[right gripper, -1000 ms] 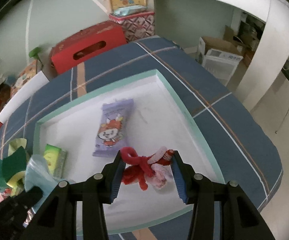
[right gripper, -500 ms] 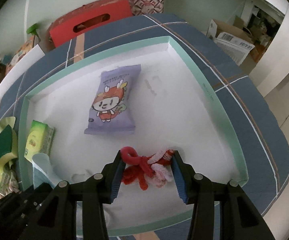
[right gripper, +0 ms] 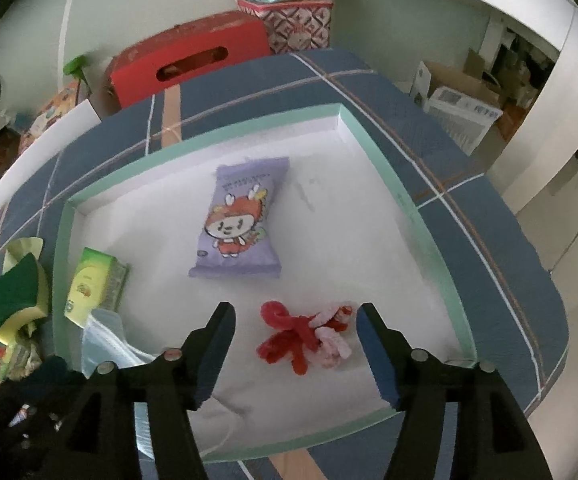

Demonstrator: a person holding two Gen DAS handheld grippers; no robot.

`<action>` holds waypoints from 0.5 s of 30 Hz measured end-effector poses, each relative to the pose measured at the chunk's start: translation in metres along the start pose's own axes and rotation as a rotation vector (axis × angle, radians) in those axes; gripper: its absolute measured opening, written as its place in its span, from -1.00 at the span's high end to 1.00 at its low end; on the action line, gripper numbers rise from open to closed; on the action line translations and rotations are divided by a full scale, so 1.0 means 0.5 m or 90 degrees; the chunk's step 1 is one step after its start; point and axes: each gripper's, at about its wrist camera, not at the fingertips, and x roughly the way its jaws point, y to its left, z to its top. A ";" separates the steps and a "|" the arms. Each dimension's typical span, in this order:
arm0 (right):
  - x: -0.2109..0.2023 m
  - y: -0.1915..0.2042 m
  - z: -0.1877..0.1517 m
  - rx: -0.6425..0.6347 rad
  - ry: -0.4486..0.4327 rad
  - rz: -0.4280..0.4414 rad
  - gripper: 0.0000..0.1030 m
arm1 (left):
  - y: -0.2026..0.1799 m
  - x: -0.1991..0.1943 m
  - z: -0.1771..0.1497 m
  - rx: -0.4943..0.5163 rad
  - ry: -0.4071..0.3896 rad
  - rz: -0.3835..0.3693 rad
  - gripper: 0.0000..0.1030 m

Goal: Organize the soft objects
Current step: 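Carry the mask and plush toy into the tray and open both grippers, then lift both open grippers away from the tray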

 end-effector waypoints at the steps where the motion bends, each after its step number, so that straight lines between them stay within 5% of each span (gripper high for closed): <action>1: -0.005 0.002 -0.001 -0.002 -0.004 0.000 -0.37 | 0.001 -0.009 0.002 0.002 -0.011 0.011 0.15; 3: -0.012 0.007 -0.002 -0.007 -0.011 0.000 -0.44 | 0.009 -0.022 0.005 -0.002 -0.027 0.029 0.13; 7: -0.010 0.015 -0.004 -0.017 -0.009 -0.003 -0.54 | 0.029 -0.033 0.008 -0.020 -0.044 0.056 -0.46; 15: -0.001 0.022 -0.007 -0.026 -0.002 -0.002 -0.94 | 0.034 -0.031 0.008 -0.013 -0.060 0.101 -0.65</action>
